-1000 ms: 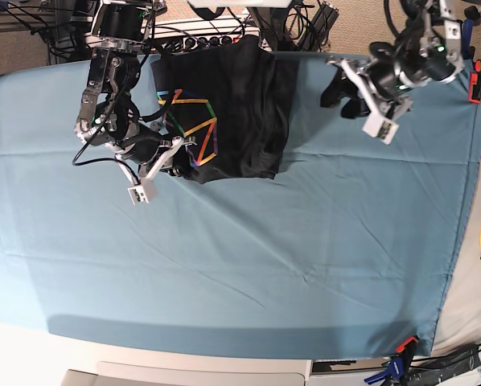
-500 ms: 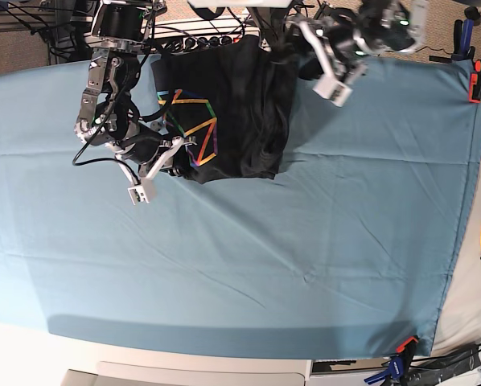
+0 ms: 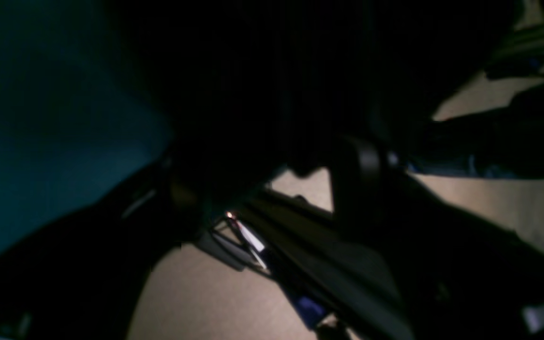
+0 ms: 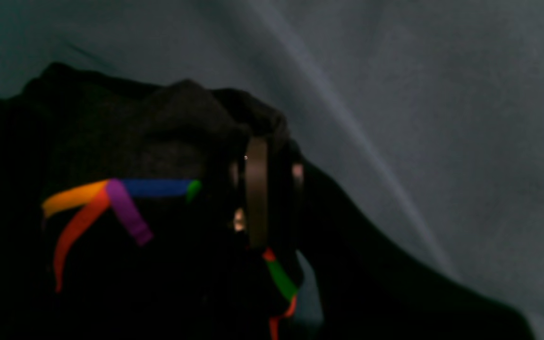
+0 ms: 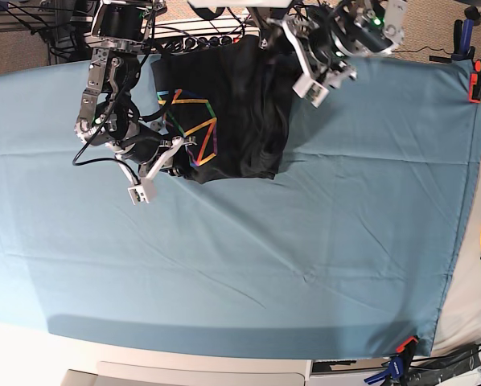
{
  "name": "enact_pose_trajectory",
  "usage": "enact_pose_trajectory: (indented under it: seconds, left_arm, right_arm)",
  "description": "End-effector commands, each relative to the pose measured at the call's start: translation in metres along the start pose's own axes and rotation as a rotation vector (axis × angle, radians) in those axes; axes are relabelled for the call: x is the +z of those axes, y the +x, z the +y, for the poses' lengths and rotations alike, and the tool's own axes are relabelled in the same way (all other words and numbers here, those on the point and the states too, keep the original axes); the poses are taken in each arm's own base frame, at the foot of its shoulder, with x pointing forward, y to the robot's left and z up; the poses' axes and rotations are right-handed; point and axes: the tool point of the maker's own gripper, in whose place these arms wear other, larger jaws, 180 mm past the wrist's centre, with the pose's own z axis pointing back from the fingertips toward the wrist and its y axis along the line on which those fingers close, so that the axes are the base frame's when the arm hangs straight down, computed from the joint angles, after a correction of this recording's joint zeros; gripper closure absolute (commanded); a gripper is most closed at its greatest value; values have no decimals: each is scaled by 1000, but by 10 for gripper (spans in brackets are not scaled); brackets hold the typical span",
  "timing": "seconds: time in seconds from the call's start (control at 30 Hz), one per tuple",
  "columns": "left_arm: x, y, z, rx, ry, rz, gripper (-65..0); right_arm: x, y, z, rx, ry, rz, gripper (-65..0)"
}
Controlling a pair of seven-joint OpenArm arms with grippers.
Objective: Fold the T-shirt properly
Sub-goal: 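Move the left gripper to the shirt's edge opposite the right gripper and grasp it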
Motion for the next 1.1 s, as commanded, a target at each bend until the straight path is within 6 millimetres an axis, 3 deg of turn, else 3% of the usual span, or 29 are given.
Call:
enact_pose_trajectory:
  seconds: [0.0, 0.2, 0.5, 1.07]
  left_arm:
    - [4, 5, 1, 1, 2, -26, -417]
    - [8, 5, 7, 11, 13, -29, -466]
    - [8, 9, -8, 44, -64, -56, -466]
    - [4, -2, 0, 63, -32, -24, -466]
  right_arm:
    - [4, 17, 0, 20, 2, -56, 0]
    - [4, 17, 0, 20, 2, -56, 0]
    - [4, 17, 0, 20, 2, -56, 0]
    - [4, 17, 0, 20, 2, -52, 0]
